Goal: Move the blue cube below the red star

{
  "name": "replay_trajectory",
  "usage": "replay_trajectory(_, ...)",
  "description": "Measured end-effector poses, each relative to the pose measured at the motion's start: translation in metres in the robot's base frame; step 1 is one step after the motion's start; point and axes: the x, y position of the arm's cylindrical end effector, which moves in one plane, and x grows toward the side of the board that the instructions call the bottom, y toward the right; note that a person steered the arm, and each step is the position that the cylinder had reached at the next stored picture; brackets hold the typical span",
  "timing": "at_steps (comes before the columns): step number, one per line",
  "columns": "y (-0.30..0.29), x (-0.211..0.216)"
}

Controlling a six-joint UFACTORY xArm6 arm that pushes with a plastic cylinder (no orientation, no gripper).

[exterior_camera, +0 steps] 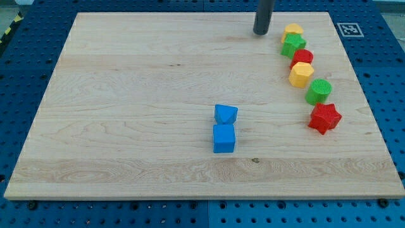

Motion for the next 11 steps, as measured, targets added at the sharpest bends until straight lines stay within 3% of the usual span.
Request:
replay_trajectory(4,-0.176,0.136)
replay_trajectory(5,-0.176,0.173)
replay_trajectory(6,-0.176,0.174)
replay_trajectory(10,-0.141,0.265)
replay_trajectory(11,-0.141,0.265)
